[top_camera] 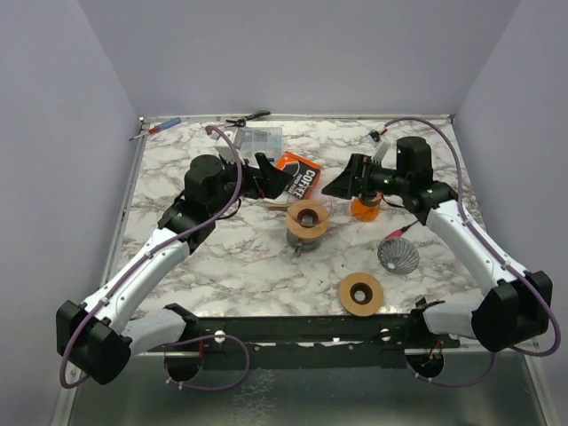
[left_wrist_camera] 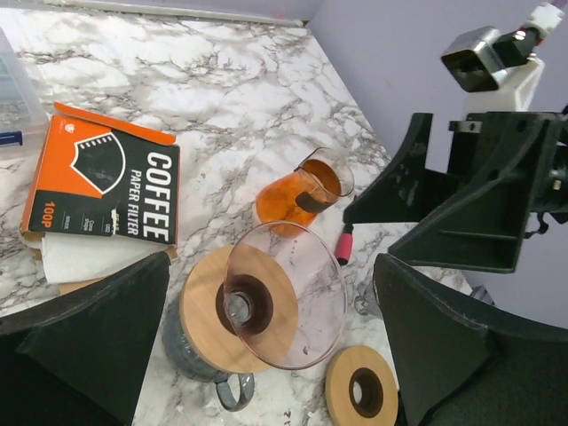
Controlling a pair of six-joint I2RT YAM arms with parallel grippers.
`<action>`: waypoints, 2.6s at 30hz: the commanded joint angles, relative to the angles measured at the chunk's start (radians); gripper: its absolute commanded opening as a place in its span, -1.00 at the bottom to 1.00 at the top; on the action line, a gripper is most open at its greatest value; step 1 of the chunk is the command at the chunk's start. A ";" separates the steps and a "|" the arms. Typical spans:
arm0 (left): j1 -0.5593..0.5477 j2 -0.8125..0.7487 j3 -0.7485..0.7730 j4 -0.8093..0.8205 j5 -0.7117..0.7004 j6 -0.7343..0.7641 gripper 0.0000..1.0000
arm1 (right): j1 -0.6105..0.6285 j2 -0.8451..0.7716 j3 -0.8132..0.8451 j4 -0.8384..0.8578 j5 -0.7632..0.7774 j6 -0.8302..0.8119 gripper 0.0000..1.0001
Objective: Place the coffee filter in the dripper
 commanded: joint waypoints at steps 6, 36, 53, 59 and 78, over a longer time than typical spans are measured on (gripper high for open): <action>0.040 0.013 -0.077 0.035 -0.088 -0.059 0.98 | -0.006 -0.166 -0.053 -0.065 0.202 -0.023 1.00; 0.208 0.679 -0.170 0.718 0.249 -0.512 0.11 | -0.007 -0.286 -0.069 -0.265 0.419 -0.112 1.00; 0.208 0.914 -0.075 0.927 0.280 -0.604 -0.19 | -0.008 -0.296 -0.072 -0.290 0.441 -0.140 1.00; 0.210 0.961 -0.046 0.933 0.276 -0.616 -0.45 | -0.007 -0.281 -0.070 -0.282 0.434 -0.139 1.00; 0.296 0.805 -0.283 1.065 0.244 -0.675 -0.95 | -0.008 -0.311 -0.101 -0.232 0.431 -0.119 0.99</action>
